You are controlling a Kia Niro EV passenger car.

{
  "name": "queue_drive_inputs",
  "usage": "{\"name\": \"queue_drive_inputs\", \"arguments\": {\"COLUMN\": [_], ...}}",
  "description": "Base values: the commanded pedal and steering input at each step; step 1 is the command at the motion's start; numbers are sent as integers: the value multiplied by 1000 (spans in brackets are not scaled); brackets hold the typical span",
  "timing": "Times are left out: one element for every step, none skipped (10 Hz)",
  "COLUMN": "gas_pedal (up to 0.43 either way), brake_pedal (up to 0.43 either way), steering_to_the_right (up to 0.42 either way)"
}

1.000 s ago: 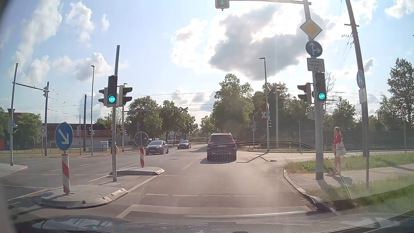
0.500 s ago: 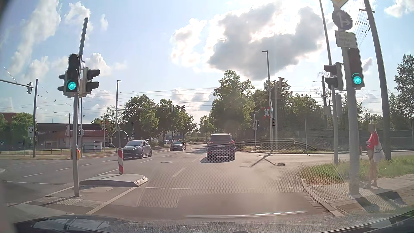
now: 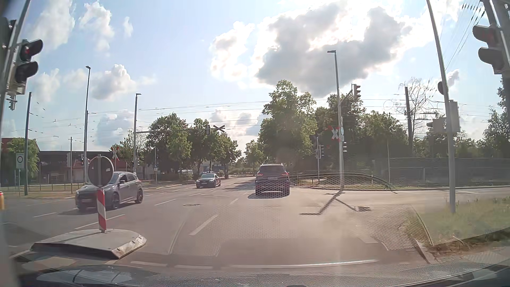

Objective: Follow the waypoints while adhering to traffic rules and regulations

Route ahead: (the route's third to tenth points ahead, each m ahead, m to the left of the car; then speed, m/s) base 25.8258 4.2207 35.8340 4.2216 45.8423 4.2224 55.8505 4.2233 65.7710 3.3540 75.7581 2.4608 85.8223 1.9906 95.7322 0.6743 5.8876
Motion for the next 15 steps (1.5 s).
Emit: {"name": "queue_drive_inputs", "arguments": {"gas_pedal": [248, 260, 260, 248, 248, 240, 209, 157, 157, 157, 169, 248, 248, 248, 248], "brake_pedal": [12, 12, 12, 12, 18, 12, 12, 12, 12, 12, 12, 12, 12, 12, 12], "steering_to_the_right": [-3, -2, -2, -1, 2, 3, 4, 3, 2, 2, 2, 1, 0, 1, 1]}}
